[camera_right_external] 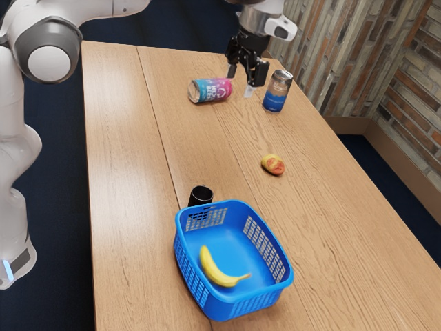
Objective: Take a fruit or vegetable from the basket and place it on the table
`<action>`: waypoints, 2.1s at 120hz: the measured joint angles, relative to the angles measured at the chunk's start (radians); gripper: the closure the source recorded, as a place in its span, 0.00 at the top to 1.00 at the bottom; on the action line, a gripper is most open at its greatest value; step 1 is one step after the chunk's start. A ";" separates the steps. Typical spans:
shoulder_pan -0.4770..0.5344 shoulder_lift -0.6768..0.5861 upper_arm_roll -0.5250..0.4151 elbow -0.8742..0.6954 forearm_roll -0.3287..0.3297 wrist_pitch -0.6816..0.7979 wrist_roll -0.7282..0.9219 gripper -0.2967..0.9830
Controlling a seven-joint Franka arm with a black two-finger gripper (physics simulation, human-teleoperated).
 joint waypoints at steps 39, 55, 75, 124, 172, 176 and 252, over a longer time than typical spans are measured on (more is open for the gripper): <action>0.022 -0.001 -0.060 0.028 -0.001 0.077 -0.016 0.77; -0.057 0.019 -0.225 0.038 0.001 0.087 -0.020 0.77; -0.081 0.019 -0.288 0.044 0.002 0.091 -0.024 0.77; -0.281 -0.282 -0.285 -0.554 0.109 0.325 -0.031 0.77; -0.290 -0.424 -0.274 -0.773 0.173 0.511 0.026 0.77; -0.291 -0.425 -0.282 -0.769 0.175 0.513 0.029 0.77; -0.383 -0.368 -0.304 -0.819 0.179 0.531 0.072 0.77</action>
